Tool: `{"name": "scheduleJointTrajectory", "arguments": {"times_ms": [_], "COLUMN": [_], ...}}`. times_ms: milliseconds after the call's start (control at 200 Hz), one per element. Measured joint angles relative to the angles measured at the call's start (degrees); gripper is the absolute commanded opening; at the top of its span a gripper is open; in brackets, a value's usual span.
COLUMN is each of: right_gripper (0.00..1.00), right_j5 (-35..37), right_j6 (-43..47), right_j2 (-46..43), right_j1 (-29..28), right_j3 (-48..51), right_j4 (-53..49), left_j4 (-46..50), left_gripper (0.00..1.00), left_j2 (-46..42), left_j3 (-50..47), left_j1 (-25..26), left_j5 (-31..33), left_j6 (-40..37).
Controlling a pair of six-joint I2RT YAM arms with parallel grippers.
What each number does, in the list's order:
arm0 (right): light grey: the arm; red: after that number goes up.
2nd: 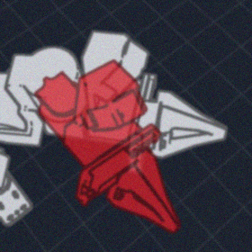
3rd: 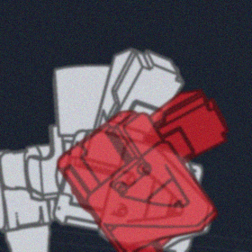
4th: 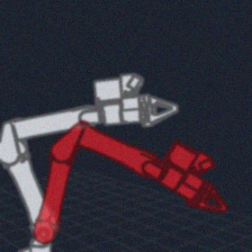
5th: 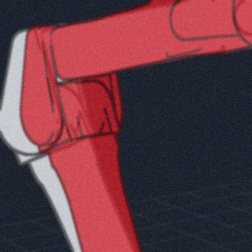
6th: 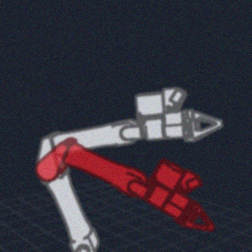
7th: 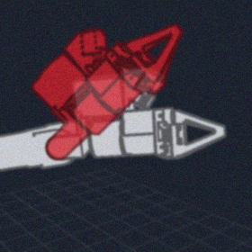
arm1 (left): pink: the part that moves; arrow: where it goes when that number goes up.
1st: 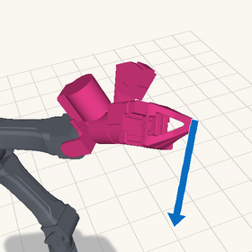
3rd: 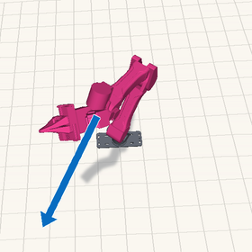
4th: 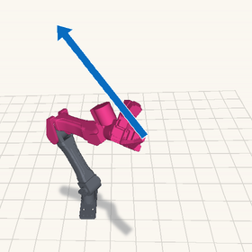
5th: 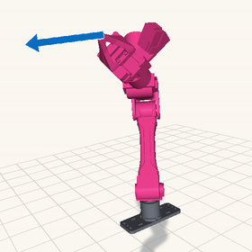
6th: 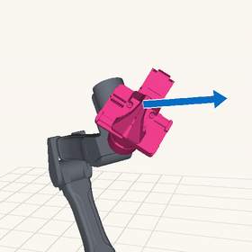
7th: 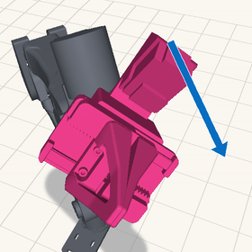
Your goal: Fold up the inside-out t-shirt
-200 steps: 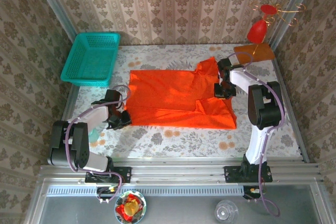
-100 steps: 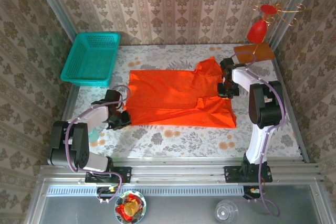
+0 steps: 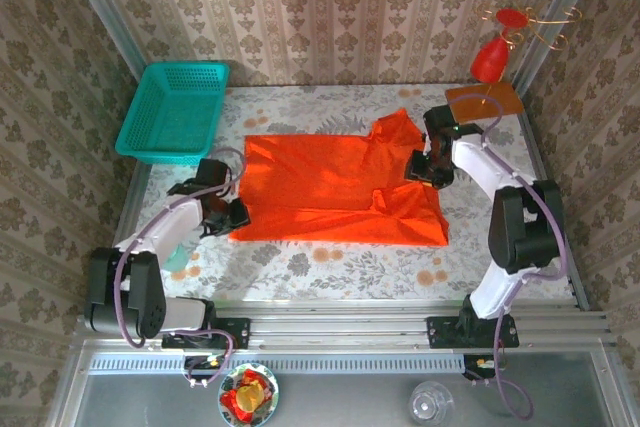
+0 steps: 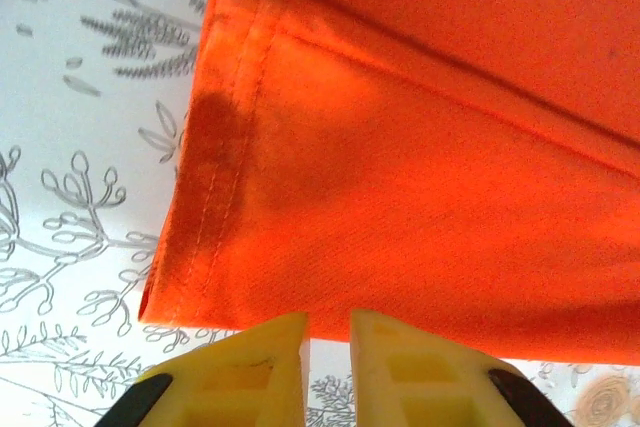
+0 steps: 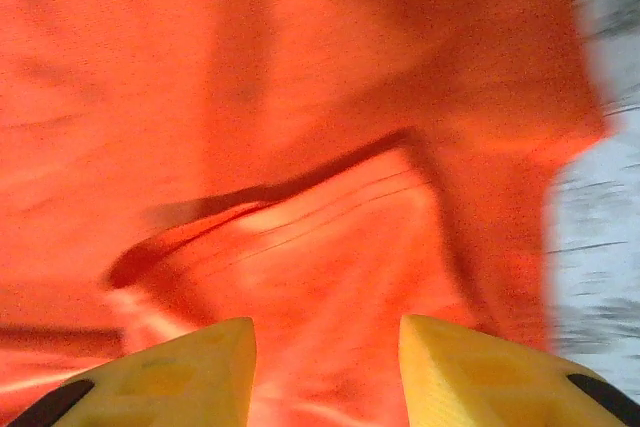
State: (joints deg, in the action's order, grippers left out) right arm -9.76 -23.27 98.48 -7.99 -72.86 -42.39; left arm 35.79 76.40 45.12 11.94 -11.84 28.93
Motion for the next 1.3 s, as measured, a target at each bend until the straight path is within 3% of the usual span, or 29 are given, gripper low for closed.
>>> {"name": "scheduleJointTrajectory", "arguments": {"times_ms": [205, 440, 590, 860, 1300], "right_gripper": [0.45, 0.44, 0.43, 0.54, 0.74], "right_j5": [-15.8, -23.8, -24.1, -24.7, -15.5], "right_j6": [-8.3, -14.2, -16.3, -17.7, -14.6], "right_j2": [0.7, 6.3, 11.4, 12.2, -11.0], "right_j1": [-3.5, -5.6, -5.4, -5.2, 1.0], "right_j3": [8.0, 8.3, 8.1, 7.2, 20.4], "right_j4": [11.5, 22.2, 25.9, 27.5, 17.0], "left_j4": [-0.6, -1.5, -2.4, -3.8, -4.5], "left_gripper": [0.18, 0.18, 0.18, 0.17, 0.17], "left_j2": [4.0, 9.7, 13.8, 20.9, 21.5], "left_j3": [1.9, 5.1, 7.5, 10.3, 10.9], "left_j1": [0.1, 0.0, -0.5, -1.5, -2.4], "left_j5": [-0.5, -0.3, 0.1, 1.6, 1.6], "left_j6": [-0.4, -2.0, -3.4, -4.5, -4.6]}}
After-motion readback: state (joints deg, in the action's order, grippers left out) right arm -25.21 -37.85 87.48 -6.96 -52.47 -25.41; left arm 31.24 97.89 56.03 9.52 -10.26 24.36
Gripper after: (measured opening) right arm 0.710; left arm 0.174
